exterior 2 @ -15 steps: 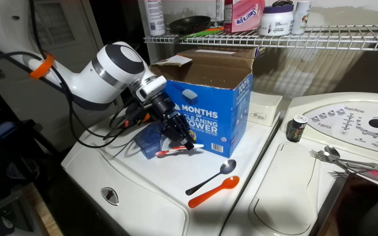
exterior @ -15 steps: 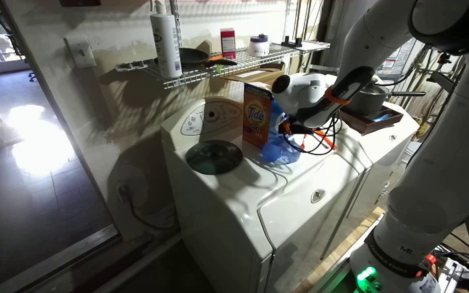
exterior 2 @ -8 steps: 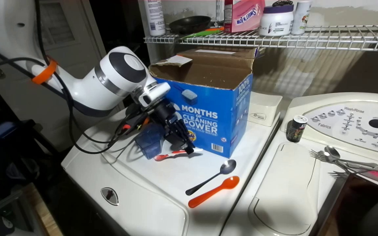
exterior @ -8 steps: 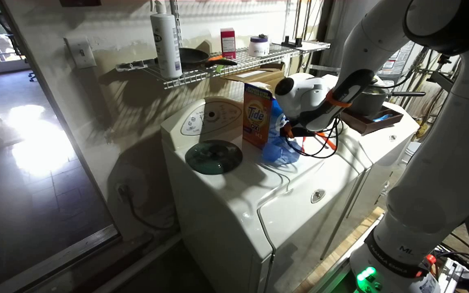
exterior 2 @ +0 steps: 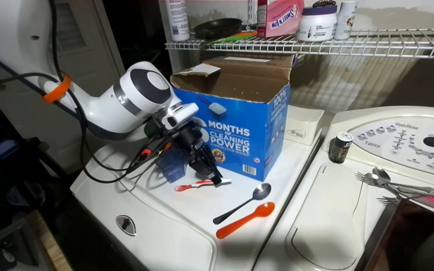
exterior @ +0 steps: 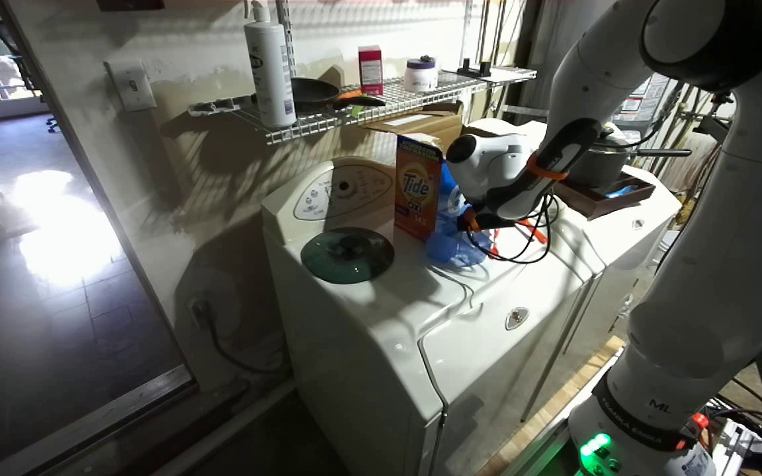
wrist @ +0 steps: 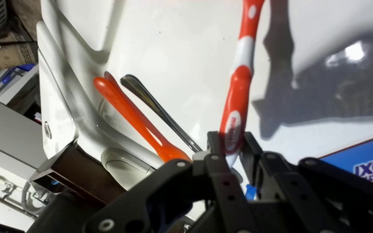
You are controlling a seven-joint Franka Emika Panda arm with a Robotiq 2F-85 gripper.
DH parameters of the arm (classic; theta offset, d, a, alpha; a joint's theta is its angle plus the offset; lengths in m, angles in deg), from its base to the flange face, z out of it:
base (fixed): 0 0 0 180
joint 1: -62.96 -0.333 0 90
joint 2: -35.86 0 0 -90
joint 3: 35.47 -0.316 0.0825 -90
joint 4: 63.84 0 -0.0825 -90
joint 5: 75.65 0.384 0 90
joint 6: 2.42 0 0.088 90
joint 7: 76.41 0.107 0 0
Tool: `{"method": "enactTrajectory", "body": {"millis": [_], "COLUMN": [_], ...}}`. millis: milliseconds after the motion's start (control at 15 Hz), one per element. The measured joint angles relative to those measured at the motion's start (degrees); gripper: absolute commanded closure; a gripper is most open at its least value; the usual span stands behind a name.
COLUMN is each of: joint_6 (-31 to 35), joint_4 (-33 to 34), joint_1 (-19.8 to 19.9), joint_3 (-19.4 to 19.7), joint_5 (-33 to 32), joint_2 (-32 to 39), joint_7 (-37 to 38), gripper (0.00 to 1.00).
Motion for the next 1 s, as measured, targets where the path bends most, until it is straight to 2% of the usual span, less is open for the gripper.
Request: {"method": "enactTrajectory", "body": {"millis": [133,600,1000], "joint_6": [-0.07,-0.22,-3.86], "joint_4": [0.00,0.00,0.01], "joint_1": [0.01,0.02,0.00], "joint_3": [0.23,0.57,0.59], "joint_5": [0.03,0.10,0.10], "joint_2": [0.10,0.10,-1.24], "joint_7": [-0.12,-0.33,-0.47], "gripper": [0.48,0.01,0.00]}}
